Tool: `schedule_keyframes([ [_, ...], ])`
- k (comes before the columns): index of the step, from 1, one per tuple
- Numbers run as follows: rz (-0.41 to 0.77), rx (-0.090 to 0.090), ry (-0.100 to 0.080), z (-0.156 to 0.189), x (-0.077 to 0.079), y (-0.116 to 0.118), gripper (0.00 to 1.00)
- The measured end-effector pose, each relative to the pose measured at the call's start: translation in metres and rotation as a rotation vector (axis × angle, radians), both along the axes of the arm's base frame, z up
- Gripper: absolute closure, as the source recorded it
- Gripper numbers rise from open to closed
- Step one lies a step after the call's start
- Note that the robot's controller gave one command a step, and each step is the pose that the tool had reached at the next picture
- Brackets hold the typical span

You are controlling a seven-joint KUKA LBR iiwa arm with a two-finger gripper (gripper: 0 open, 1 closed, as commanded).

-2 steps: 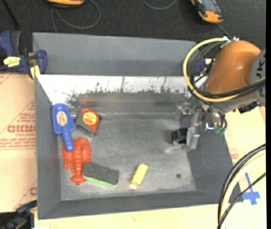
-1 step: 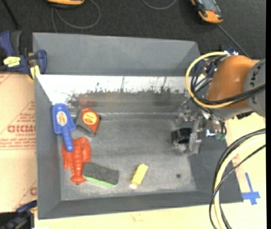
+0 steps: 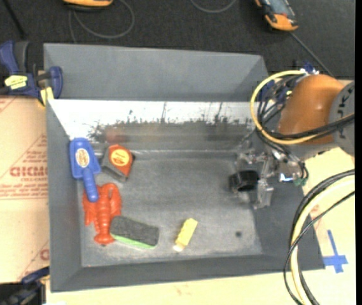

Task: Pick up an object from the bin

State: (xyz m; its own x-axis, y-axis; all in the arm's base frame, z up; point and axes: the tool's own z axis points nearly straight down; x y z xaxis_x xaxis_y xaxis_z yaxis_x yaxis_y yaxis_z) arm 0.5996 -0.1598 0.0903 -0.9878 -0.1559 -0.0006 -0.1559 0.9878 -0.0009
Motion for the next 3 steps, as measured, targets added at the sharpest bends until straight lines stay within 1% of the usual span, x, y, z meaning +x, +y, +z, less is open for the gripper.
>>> schedule_keyframes([
  [1, -0.084, 0.001, -0.006, 0.015, 0.004, -0.003, 0.0],
  [2, 0.086, -0.001, -0.005, -0.014, 0.013, -0.004, 0.0],
  [3, -0.041, -0.001, -0.008, -0.018, 0.017, -0.004, 1.0],
])
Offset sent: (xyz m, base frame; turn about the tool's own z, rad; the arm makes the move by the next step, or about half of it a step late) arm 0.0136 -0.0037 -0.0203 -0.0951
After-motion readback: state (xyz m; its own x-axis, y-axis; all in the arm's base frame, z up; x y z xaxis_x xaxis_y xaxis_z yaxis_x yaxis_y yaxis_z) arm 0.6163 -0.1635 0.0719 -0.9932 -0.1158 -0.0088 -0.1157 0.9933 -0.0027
